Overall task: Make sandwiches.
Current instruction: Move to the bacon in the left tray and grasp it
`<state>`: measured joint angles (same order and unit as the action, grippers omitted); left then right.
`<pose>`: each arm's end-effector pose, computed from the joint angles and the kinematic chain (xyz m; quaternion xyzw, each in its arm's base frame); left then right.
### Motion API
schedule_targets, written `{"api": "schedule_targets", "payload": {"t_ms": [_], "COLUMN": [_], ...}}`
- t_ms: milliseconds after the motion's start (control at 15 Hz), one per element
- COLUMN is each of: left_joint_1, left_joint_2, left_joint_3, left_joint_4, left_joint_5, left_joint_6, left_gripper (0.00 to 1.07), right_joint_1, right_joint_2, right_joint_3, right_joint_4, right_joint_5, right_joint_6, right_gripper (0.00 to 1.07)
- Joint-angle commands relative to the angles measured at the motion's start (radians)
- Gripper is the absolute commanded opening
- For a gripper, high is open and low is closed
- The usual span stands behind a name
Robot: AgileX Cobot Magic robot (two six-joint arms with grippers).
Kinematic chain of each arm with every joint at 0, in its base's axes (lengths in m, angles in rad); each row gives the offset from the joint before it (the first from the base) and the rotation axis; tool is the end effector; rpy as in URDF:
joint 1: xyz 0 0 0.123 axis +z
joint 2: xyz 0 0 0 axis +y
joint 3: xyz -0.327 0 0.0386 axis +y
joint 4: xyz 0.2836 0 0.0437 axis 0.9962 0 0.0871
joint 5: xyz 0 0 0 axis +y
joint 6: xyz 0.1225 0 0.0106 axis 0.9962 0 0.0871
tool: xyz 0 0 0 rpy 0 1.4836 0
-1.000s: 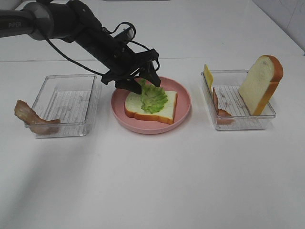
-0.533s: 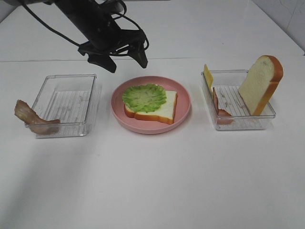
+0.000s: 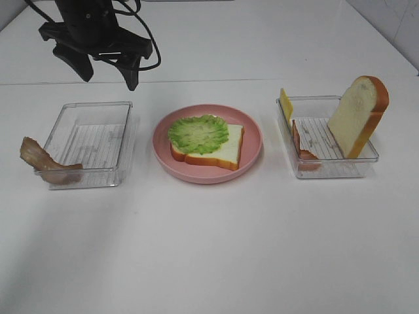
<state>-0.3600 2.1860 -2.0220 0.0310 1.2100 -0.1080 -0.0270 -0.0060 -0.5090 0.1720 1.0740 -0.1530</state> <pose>0.5081 -0.1874 0.2466 0.1277 0.9815 -0.0181 0.1412 0.0071 0.0183 0.2827 -0.0580 0.8477 0.0387 0.5259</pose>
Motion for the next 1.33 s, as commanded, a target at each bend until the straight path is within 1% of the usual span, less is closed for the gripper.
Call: {"api": "schedule_targets", "payload": {"t_ms": [67,200,400,533,667,733,800,867,1000,1067,1333], "left_joint_1": [0.011,0.044,0.104,0.151,0.199,0.258,0.28,0.294,0.295,0.293,0.292], "left_joint_2": [-0.015,-0.039,-0.109,-0.179,-0.227,-0.255,-0.261,-0.26,-0.251,-0.239,-0.184], "left_joint_3": [0.0,0.003,0.062,0.149,0.222,0.288,0.322,0.359,0.427,0.446,0.459], "left_joint_4": [0.025,0.012,-0.018,-0.055,-0.042,-0.055,-0.069,-0.084,-0.084,-0.086,-0.117], "left_joint_5": [0.079,0.079,0.079,0.079,0.079,0.079,0.079,0.078,0.051,0.03,-0.012], "left_joint_6": [-0.019,-0.021,-0.046,-0.046,-0.046,-0.063,-0.061,-0.056,-0.054,-0.054,-0.057], "left_gripper": [0.74,0.7,0.7,0.7,0.7,0.7,0.7,0.7,0.7,0.7,0.7], "right_joint_1": [-0.007,-0.007,-0.007,-0.007,-0.007,-0.007,-0.007,-0.007,-0.007,-0.007,-0.007], "right_joint_2": [-0.005,-0.005,-0.005,-0.005,-0.005,-0.005,-0.005,-0.005,-0.005,-0.005,-0.005], "right_joint_3": [0.002,0.002,0.002,0.002,0.002,0.002,0.002,0.002,0.002,0.002,0.002], "right_joint_4": [0.0,0.001,0.001,0.001,0.001,0.001,0.001,0.001,0.001,0.001,0.001], "right_joint_5": [-0.008,-0.008,-0.008,-0.008,-0.008,-0.008,-0.008,-0.008,-0.008,-0.008,-0.008], "right_joint_6": [-0.008,-0.008,-0.008,-0.008,-0.008,-0.008,-0.008,-0.008,-0.008,-0.008,-0.008], "right_gripper": [0.83,0.83,0.83,0.83,0.83,0.83,0.83,0.83,0.83,0.83,0.83]}}
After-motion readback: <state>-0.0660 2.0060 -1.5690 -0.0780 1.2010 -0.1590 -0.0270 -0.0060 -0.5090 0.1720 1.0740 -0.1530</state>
